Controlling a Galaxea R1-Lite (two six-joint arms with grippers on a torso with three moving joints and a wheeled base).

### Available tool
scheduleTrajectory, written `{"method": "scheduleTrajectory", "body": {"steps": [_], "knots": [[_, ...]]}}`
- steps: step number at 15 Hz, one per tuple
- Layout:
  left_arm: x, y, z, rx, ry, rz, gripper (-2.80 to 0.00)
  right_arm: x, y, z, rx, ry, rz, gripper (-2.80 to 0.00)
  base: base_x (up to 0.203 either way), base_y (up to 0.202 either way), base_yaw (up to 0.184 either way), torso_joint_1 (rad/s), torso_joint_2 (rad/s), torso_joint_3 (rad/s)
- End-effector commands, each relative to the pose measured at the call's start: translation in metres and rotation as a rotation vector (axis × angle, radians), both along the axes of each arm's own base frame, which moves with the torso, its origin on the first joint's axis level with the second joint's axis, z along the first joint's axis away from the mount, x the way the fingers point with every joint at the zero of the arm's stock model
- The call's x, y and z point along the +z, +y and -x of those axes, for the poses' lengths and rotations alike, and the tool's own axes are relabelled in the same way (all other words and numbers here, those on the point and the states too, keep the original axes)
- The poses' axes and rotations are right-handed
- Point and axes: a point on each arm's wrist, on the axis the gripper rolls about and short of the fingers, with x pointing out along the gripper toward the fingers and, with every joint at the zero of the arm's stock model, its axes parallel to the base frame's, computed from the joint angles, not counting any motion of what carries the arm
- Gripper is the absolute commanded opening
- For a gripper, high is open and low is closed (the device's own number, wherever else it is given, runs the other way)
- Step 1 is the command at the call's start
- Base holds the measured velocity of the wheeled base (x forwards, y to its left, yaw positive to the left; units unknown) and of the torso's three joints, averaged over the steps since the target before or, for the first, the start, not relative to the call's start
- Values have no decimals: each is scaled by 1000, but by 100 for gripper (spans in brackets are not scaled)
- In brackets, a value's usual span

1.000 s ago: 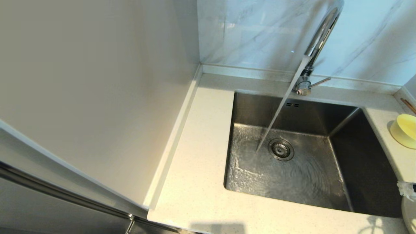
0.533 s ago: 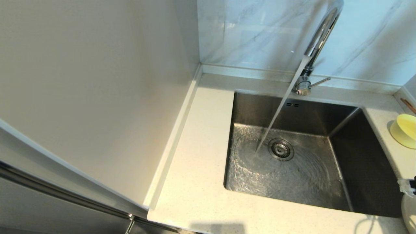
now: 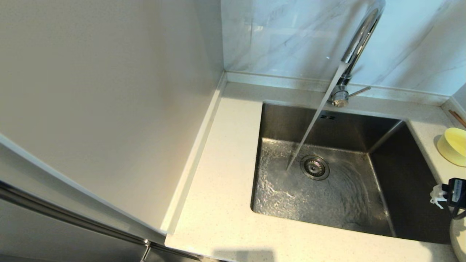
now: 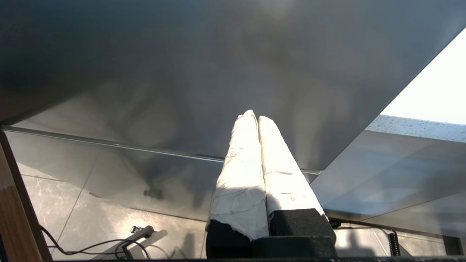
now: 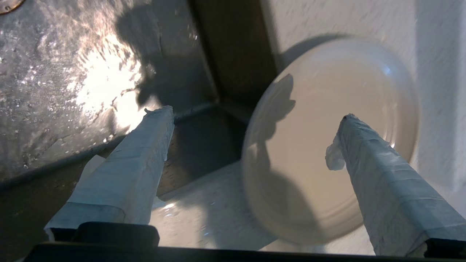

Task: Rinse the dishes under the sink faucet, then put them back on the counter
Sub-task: Pick up the plate

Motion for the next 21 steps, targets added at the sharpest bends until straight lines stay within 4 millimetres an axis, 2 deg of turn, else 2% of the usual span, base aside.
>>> {"method": "scheduleTrajectory", "body": {"steps": [1, 4, 9, 16, 17, 21], "knots": [[0, 0, 0, 0, 0, 0, -280, -10, 1, -19, -54, 53, -20, 0, 0, 0, 0, 0, 0, 0], [0, 0, 0, 0, 0, 0, -280, -32, 0, -27, -168, 91, -22, 0, 0, 0, 0, 0, 0, 0], [0, 0, 0, -1, 0, 0, -280, -49, -4, -36, -247, 129, -9, 0, 0, 0, 0, 0, 0, 0], [0, 0, 0, 0, 0, 0, -280, -56, -17, -42, -303, 132, 3, 0, 0, 0, 0, 0, 0, 0], [0, 0, 0, -1, 0, 0, -280, -56, -18, -42, -300, 140, 12, -280, 0, 0, 0, 0, 0, 0], [0, 0, 0, -1, 0, 0, -280, -60, -17, -36, -233, 214, 60, -280, 0, 0, 0, 0, 0, 0]]}}
